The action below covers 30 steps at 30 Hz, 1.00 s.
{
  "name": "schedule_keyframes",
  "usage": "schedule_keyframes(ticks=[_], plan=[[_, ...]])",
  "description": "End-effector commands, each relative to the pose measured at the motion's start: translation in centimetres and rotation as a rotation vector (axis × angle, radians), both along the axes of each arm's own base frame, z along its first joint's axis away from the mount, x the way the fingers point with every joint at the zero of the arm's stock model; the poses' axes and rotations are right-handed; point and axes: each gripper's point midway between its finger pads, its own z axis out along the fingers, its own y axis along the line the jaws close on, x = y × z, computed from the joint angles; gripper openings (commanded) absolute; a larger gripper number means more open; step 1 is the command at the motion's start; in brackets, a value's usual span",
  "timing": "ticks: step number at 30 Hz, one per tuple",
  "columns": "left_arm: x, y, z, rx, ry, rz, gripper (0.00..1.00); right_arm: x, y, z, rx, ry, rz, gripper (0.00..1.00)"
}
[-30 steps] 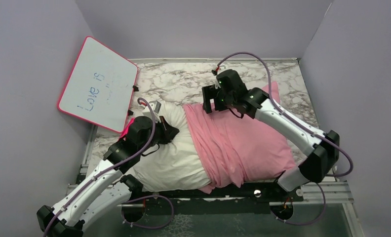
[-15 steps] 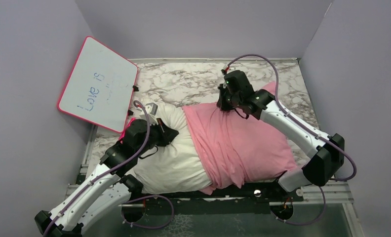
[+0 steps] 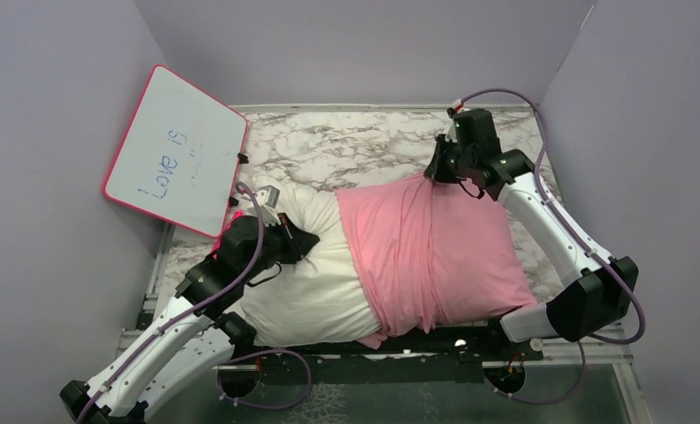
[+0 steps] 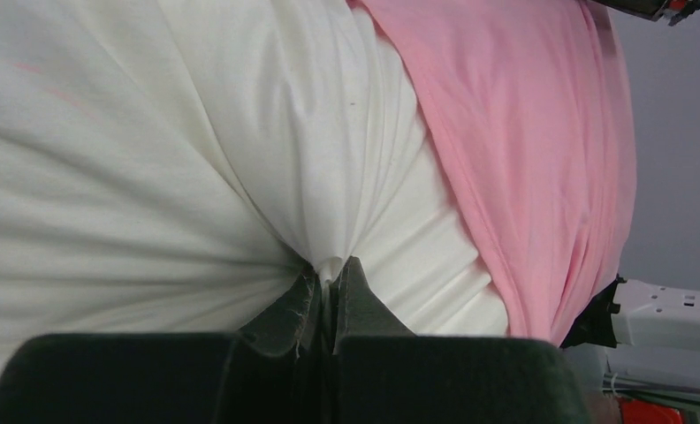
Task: Remove the pillowcase from the pillow
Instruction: Remove the pillow from the pillowcase.
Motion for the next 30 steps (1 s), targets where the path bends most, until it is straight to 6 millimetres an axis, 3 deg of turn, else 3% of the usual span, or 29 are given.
schedule_keyframes(ticks=[1,5,8,10,12,15,17,20,23,26,30], plan=[[-2.6,1.6,-3.4,0.117,0.126,-0.034,0.0,0.4,2.5,5.0,0.136,-0.095,0.22,0.15],[-2.4,1.6,-3.2,0.128,0.112,-0.038,0.0,-0.6,5.9,4.9,0.161,-0.079,0.333,0.51],[-2.4,1.6,-3.2,0.13,0.112,-0.038,0.0,-1.6,8.4,4.0,0.146,-0.05,0.417,0.65],[-2.4,1.6,-3.2,0.129,0.113,-0.038,0.0,-2.4,10.2,3.0,0.146,-0.021,0.479,0.82],[-2.4,1.6,-3.2,0.128,0.112,-0.034,0.0,-3.4,11.9,1.6,0.13,0.013,0.532,0.88],[-2.4,1.6,-3.2,0.126,0.112,-0.034,0.0,-4.1,13.1,-1.3,0.081,0.084,0.567,0.88],[-2.4,1.6,-3.2,0.125,0.112,-0.033,0.0,-4.3,13.0,-3.3,0.043,0.134,0.562,0.82],[-2.4,1.7,-3.2,0.125,0.113,-0.032,0.0,-3.7,11.6,-5.0,-0.016,0.152,0.475,0.47],[-2.4,1.7,-3.3,0.124,0.113,-0.03,0.0,-1.6,8.6,-3.8,-0.105,0.048,0.295,0.05],[-2.4,1.7,-3.3,0.125,0.116,-0.027,0.0,0.8,3.9,-1.5,-0.21,-0.047,0.1,0.01],[-2.4,1.9,-3.2,0.123,0.117,-0.016,0.0,3.7,-4.2,0.4,-0.219,-0.073,-0.113,0.01]])
